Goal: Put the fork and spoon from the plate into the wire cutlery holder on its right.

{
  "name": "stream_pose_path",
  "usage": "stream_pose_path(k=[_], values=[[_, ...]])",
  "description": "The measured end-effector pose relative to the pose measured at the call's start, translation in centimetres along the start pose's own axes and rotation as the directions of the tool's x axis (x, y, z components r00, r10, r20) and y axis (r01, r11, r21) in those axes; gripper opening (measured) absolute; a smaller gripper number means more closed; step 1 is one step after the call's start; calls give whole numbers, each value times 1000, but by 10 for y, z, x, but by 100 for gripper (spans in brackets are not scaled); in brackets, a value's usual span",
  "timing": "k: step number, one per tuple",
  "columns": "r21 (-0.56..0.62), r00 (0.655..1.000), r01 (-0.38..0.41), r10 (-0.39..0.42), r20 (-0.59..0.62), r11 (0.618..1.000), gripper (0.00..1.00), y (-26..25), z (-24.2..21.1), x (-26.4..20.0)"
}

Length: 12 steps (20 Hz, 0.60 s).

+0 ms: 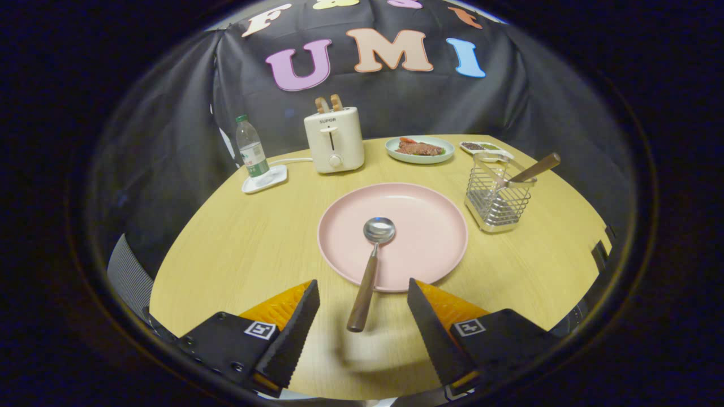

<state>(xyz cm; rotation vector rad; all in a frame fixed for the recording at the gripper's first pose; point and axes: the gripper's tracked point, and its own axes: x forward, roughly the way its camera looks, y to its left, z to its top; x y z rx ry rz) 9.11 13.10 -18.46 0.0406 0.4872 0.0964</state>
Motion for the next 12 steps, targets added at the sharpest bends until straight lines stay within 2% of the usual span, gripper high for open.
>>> stream_pose_path(k=[12], values=[[15,997,60,-60,-38,998,32,-16,-6,10]])
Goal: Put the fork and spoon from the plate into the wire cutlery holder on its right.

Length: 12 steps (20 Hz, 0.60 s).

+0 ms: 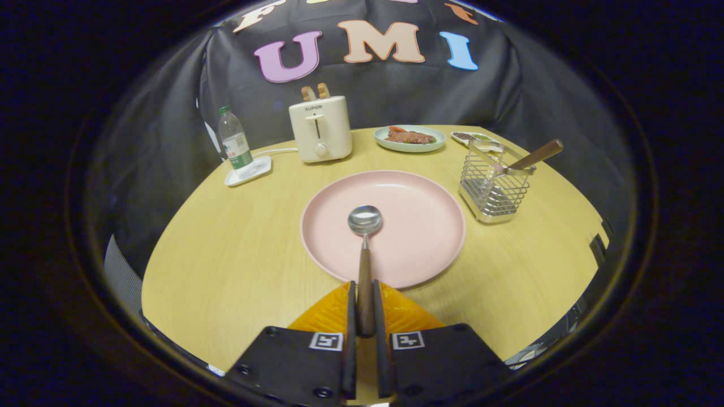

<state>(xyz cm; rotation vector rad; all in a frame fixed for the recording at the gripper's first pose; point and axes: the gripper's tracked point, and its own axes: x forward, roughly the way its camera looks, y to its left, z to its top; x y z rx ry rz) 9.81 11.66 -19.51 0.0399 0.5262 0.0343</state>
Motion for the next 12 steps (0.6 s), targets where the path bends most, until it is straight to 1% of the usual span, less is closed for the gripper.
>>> stream_pose_path(k=[4,5,7,9,12], values=[[-24,1000,14,-14,-16,1000,13,-4,1,1],[-35,1000,13,-13,-15,999,6,-4,0,1],[-57,1000,6,-7,-11,998,7,-4,1,1],[-67,1000,-4,2,-16,998,4,-4,0,1],[-48,999,-21,20,-26,999,4,-4,2,-4]])
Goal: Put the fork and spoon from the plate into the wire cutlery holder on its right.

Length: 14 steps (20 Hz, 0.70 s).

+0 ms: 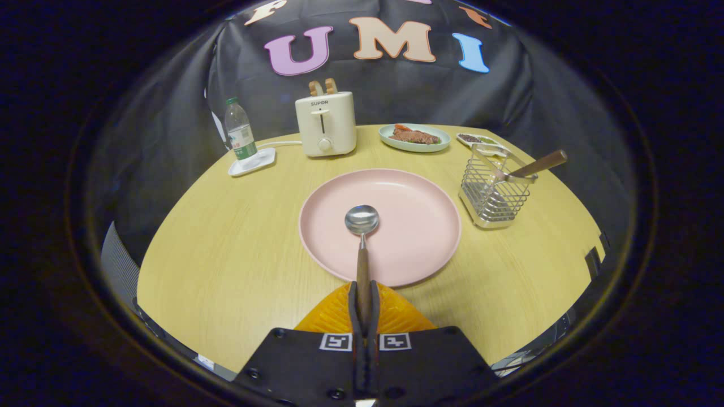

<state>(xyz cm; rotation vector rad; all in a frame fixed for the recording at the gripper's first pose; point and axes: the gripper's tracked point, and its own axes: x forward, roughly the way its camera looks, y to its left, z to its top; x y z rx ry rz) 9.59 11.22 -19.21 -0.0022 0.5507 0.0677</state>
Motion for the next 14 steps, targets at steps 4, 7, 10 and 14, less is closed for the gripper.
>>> stream_pose_path(k=[4,7,10,14], values=[[12,1000,-11,11,14,1000,3,-5,14,-8],[14,999,-18,18,31,1000,3,-7,27,-17],[25,998,-32,31,56,999,3,-10,45,-28],[54,995,-37,32,91,998,3,-28,71,-44]])
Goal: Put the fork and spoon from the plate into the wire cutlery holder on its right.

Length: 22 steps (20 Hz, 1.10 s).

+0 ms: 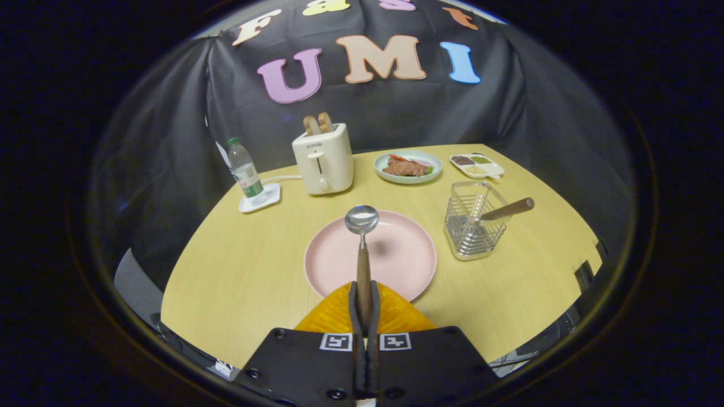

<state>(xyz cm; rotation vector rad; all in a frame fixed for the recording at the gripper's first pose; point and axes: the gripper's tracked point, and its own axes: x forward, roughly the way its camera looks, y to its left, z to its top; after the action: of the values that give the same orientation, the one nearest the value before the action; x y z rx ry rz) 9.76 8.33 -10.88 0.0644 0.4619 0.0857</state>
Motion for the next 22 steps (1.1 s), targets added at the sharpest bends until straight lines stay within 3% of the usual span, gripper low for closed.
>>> stream_pose_path(k=[15,18,22], values=[[48,991,109,-113,68,993,3,-133,111,-39],[-32,992,125,-125,3,992,4,-165,115,-37],[-54,989,81,-87,-123,995,4,-184,105,-30]])
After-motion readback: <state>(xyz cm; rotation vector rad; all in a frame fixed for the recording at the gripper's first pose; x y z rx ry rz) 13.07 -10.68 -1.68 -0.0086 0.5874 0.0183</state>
